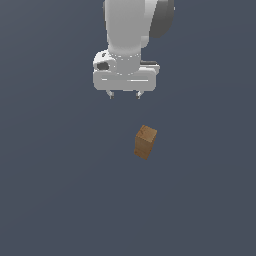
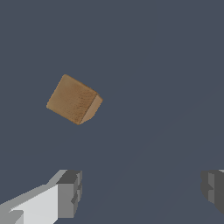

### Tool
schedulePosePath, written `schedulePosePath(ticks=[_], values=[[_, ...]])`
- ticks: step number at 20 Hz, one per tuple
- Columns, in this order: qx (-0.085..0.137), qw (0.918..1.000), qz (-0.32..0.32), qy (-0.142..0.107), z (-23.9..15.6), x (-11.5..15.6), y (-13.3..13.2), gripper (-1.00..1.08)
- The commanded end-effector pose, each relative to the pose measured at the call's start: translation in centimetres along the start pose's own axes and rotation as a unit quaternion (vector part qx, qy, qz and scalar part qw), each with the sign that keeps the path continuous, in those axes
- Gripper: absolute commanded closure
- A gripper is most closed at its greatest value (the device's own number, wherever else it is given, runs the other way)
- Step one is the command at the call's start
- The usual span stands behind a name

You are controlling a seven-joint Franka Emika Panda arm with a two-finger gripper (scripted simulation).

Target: Pick up the object and move it to a goal position.

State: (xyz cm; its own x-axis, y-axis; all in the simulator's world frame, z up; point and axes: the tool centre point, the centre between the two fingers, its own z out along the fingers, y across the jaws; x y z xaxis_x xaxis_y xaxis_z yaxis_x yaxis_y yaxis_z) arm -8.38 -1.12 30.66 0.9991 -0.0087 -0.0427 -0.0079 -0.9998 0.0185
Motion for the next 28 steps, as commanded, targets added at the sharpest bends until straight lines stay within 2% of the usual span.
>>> schedulePosePath(ticks=[1, 12, 20, 28], values=[[0.000, 1.0000, 0.000, 0.000, 0.0, 0.0, 0.0, -0.92], [-0.015, 0.9997, -0.001, -0.020, 1.1, -0.4, 1.9, -0.92], [-0.014, 0.9997, 0.014, -0.016, 1.5, 0.1, 1.3, -0.92], [-0.011, 0.9981, 0.059, -0.008, 3.1, 1.7, -0.5, -0.92]])
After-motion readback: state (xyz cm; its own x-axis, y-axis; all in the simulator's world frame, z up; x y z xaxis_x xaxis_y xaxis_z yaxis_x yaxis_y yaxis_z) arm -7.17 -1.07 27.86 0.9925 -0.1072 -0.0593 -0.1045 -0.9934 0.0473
